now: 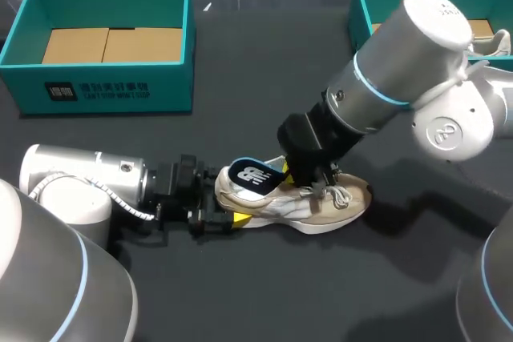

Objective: Take the shoe out of the shoebox, open the shoe tongue, remove and reinsert the insole, then place the shoe into the shoebox

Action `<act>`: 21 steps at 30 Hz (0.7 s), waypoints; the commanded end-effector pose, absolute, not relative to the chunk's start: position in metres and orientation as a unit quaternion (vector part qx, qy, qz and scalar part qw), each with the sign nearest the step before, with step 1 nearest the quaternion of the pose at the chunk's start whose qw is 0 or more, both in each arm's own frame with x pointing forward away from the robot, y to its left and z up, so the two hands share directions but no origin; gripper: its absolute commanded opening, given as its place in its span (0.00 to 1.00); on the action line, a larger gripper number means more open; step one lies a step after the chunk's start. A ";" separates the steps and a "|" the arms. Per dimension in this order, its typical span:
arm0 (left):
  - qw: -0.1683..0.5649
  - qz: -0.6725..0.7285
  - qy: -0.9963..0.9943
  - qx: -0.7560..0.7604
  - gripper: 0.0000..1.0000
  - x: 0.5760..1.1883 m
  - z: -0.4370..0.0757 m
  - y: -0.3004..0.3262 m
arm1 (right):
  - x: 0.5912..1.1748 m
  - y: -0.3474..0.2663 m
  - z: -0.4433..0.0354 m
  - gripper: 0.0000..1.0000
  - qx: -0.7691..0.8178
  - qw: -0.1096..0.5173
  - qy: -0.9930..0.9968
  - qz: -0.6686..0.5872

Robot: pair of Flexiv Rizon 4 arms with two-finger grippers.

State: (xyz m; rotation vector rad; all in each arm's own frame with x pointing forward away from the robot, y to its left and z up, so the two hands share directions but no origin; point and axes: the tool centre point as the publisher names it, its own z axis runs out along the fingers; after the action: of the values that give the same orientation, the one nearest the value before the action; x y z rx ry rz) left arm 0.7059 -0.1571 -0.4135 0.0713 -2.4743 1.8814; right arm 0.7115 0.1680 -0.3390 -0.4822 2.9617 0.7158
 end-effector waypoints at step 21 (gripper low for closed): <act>0.016 0.605 -0.796 0.023 0.00 0.706 -0.415 -0.158 | 0.715 0.225 -0.316 0.29 -0.098 -0.064 0.979 0.167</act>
State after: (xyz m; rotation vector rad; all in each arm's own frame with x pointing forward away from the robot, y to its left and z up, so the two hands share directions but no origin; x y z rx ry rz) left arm 0.7059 -0.1571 -0.4136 0.0713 -2.4742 1.8815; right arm 0.7113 0.2201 -0.3193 -0.3627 3.1855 0.5849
